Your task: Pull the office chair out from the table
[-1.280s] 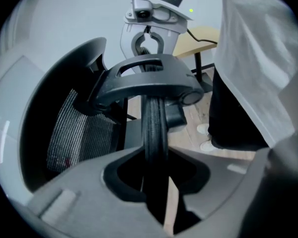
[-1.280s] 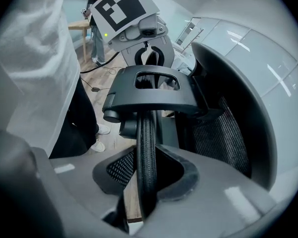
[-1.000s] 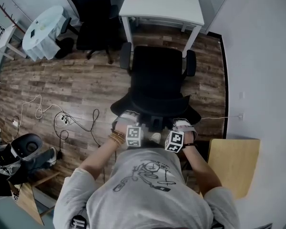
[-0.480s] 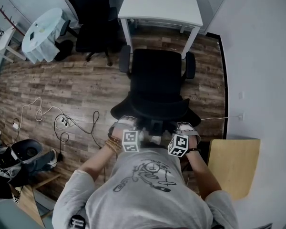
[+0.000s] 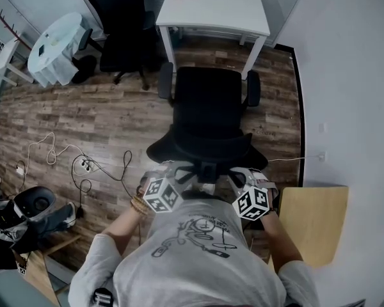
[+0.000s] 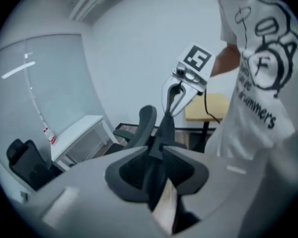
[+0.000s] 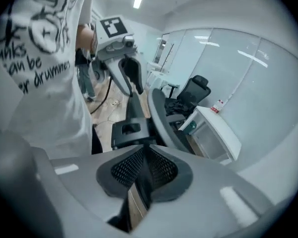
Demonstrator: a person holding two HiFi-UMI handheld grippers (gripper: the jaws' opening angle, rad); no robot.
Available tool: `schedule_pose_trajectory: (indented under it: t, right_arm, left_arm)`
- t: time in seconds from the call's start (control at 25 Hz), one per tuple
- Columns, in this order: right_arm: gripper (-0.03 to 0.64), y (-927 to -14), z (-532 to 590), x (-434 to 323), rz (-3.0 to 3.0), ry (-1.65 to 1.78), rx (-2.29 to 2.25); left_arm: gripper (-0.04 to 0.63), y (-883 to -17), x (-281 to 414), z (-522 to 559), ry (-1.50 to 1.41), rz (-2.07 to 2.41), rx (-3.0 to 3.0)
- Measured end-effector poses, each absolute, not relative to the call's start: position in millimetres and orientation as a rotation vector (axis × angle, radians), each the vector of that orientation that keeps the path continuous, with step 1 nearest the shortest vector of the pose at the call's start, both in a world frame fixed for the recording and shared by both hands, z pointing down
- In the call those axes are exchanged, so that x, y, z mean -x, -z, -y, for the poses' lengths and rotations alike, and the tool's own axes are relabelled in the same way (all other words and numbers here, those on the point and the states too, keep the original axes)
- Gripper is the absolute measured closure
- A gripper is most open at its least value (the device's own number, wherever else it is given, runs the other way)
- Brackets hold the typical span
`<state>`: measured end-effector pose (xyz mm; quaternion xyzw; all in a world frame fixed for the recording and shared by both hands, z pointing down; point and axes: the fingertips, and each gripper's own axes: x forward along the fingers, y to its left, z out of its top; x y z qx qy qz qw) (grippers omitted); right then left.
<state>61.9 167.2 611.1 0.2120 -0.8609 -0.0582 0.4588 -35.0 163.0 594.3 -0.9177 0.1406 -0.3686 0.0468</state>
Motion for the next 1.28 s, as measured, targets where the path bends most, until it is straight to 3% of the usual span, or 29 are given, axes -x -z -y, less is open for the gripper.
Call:
schedule_pose_trajectory:
  t: [0.36, 0.72, 1.28]
  right_arm:
    - [0.598, -491, -137, -30, 2.489, 0.112, -0.829]
    - [0.609, -407, -117, -21, 2.812, 0.020, -1.120]
    - [0.611, -363, -121, -12, 2.889, -0.002, -1.232]
  left_arm:
    - [0.583, -479, 9, -133, 0.551, -0.674, 2.968]
    - [0.592, -411, -1, -116, 0.109, -0.888, 3.031]
    - [0.592, -372, 5, -110, -0.075, -1.059, 2.998]
